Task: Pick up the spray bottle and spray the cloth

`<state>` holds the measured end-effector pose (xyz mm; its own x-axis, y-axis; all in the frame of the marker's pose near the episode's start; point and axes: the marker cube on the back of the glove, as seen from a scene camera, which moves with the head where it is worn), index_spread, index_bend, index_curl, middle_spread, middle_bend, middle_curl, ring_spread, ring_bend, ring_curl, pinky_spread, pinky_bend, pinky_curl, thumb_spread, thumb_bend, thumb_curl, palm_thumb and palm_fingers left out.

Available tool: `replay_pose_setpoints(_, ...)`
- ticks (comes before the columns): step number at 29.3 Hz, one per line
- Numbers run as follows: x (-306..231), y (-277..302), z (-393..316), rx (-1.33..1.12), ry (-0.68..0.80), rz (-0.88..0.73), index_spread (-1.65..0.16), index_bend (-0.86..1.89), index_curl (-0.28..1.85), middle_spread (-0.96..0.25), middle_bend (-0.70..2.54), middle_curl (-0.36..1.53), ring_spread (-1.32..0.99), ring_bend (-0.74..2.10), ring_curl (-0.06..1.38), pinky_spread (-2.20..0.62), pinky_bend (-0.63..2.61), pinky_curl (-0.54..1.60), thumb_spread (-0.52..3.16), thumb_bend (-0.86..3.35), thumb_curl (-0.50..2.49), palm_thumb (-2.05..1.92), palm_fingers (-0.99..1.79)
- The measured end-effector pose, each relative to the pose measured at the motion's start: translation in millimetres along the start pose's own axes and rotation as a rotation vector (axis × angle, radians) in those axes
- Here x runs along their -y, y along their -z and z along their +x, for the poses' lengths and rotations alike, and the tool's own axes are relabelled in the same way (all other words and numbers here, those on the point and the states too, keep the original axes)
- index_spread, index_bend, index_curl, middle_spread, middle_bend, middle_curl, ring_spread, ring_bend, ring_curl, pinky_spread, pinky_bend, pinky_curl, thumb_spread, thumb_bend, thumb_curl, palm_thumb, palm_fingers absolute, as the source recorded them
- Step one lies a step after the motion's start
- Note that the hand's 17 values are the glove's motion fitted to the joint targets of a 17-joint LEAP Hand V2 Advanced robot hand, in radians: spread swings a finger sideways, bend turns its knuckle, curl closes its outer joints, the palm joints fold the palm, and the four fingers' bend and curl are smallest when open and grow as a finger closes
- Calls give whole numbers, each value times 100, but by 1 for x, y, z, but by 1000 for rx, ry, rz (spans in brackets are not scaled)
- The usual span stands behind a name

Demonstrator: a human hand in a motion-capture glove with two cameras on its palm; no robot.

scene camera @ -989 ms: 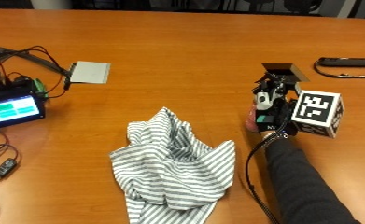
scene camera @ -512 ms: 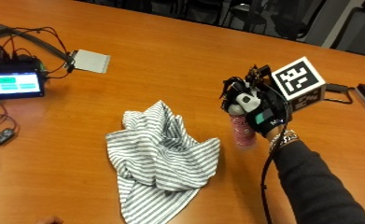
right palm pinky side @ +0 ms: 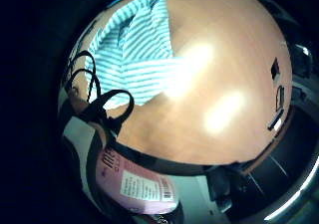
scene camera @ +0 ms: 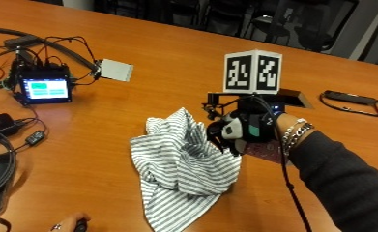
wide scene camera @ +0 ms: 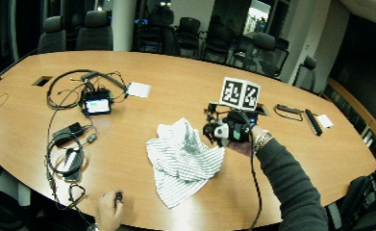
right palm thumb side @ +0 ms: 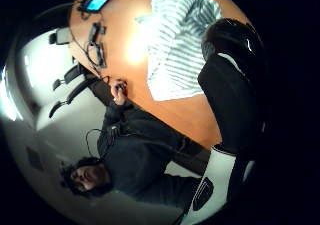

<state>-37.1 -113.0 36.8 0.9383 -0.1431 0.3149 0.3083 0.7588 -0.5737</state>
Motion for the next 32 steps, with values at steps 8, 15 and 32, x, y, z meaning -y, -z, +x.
replay_pose_setpoints(8,21,-51,-3,-133,-77,-235,-29,20,49,-18,55,50,-14,67,46,-27,47,38,157,1,20,68,138)
replay_pose_setpoints(15,24,-53,-17,-35,12,-228,-29,20,50,-18,55,50,-14,67,46,-26,48,39,158,1,18,67,138)
replay_pose_setpoints(32,85,17,-159,816,634,595,-30,20,53,-19,53,50,-11,58,43,-18,43,37,157,-1,15,61,126)
